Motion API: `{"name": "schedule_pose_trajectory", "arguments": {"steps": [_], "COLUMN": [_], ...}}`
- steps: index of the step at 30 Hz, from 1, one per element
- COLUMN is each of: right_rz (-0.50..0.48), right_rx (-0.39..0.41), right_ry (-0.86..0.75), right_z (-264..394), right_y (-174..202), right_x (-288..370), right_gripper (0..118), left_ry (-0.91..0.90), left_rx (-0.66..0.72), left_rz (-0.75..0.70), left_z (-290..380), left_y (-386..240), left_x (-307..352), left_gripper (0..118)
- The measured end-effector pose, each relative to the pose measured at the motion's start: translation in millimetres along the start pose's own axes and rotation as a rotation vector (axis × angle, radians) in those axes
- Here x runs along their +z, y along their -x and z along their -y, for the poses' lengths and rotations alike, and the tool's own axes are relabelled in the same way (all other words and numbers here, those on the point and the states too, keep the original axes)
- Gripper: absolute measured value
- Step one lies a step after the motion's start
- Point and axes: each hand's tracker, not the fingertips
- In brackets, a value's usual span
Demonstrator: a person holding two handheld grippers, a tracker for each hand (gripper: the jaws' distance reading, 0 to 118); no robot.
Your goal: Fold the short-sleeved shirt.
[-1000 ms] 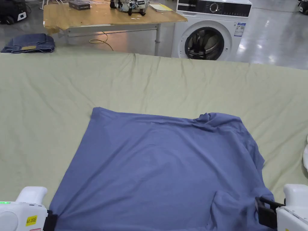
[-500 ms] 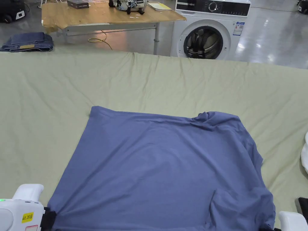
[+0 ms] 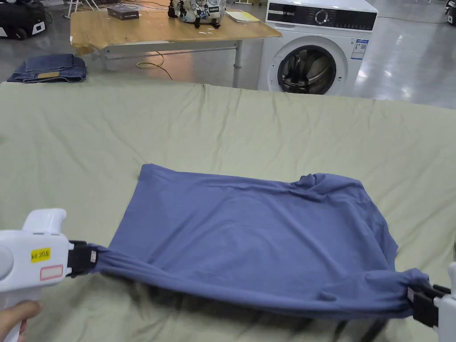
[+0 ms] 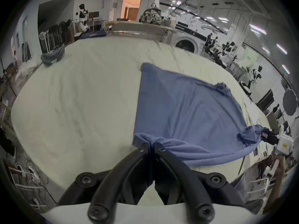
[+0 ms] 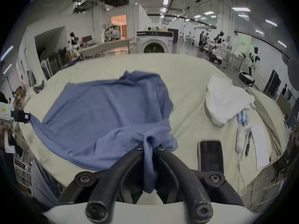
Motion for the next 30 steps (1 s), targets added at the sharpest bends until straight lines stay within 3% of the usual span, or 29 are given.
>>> {"name": "schedule_pose_trajectory", "arguments": {"steps": [12,19,23,25,26,27,28,30], "right_rz": [0.004,0.037,0.07,0.081,0.08,0.078,0.074,0.07], "right_rx": [-0.091,-0.058,-0.023,-0.003,0.005,0.012,0.015,0.021], "right_ry": [0.04,0.145,0.133,0.105,0.081,0.047,0.009,-0.077], "right_z": [-85.9,-90.0,-88.6,-89.0,-89.4,-89.8,-91.3,-92.6], "right_y": [0.1,0.6,-0.6,0.4,1.4,3.1,6.6,13.2], "right_x": [-119.0,-180.4,-189.8,-186.5,-181.1,-174.7,-168.3,-151.7], "right_gripper": [6,8,18,34,46,64,71,71], "left_ry": [0.024,0.129,0.127,0.106,0.089,0.079,0.061,0.016], "left_rx": [0.001,-0.02,0.003,0.01,0.007,0.007,0.013,0.016], "left_rz": [-0.016,-0.045,-0.043,-0.061,-0.067,-0.059,-0.048,-0.031], "left_z": [-89.1,-102.3,-103.2,-102.9,-102.8,-102.0,-101.4,-100.9], "left_y": [5.9,-1.1,-1.9,-3.8,-3.9,-4.4,-5.7,-8.5], "left_x": [-100.6,-146.7,-152.2,-149.0,-145.8,-141.0,-135.3,-121.8], "left_gripper": [1,1,3,18,33,55,65,68]}}
